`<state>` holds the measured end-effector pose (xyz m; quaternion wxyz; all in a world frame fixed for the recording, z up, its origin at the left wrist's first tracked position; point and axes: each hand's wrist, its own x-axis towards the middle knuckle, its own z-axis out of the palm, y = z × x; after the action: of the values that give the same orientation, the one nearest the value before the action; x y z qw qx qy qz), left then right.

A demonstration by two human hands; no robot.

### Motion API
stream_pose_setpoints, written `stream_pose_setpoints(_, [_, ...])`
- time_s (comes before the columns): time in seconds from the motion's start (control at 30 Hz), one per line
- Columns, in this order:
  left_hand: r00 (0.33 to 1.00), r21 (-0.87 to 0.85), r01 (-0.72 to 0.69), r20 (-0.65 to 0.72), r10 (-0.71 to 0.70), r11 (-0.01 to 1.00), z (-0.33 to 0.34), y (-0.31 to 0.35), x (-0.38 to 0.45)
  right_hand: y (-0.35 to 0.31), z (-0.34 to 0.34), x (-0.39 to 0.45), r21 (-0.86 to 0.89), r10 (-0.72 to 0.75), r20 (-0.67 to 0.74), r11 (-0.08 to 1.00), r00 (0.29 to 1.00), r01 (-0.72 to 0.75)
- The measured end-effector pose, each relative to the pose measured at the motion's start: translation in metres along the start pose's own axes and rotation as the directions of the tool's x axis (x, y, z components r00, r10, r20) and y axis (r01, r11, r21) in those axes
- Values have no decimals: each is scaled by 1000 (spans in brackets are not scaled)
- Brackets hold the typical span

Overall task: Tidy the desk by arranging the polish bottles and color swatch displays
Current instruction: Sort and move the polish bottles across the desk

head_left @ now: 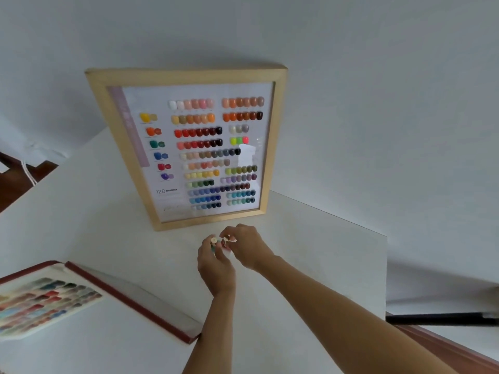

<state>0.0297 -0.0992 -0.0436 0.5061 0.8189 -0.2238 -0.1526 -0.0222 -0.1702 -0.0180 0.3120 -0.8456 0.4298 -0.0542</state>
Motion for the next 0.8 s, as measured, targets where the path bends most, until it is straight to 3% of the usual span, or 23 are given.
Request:
stream_pose_setpoints(0.37, [971, 21, -169, 174, 163, 985, -6, 4, -36, 26, -31, -44, -75, 54, 33, 996, 998, -51])
stream_pose_setpoints(0.63, [848, -26, -371, 398, 350, 928, -19, 6, -94, 50, -74, -131, -172, 187, 79, 970, 979, -171])
stream_pose_setpoints(0.8, [745, -27, -444, 545, 385, 896, -29, -1, -125, 57, -66, -186, -210, 201, -24, 957, 979, -202])
